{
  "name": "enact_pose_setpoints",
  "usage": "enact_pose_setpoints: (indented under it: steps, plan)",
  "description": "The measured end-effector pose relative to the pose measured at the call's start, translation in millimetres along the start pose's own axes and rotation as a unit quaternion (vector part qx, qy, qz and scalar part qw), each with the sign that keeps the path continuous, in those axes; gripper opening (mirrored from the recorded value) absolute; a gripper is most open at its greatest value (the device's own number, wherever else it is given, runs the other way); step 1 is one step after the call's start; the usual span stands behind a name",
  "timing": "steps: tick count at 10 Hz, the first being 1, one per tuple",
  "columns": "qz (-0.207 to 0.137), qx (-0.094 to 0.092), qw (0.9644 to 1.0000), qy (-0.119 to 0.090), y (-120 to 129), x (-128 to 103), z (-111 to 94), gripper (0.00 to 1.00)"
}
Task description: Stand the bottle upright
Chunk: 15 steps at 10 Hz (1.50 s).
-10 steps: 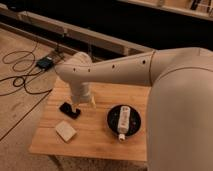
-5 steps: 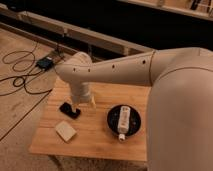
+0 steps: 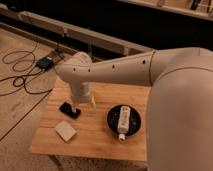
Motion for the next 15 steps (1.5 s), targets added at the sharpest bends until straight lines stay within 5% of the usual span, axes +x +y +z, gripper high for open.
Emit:
enact_pose_setpoints:
  steps: [6,9,15]
  plan:
    - [0.000,-0.009,1.0000,0.001,-4,-4,10,0.65]
    - [0.019,-0.018,0.9996,0.000,-51,-21,48,0.65]
    - [0.094,0.015,0.9954,0.008,-154,-36,83,0.65]
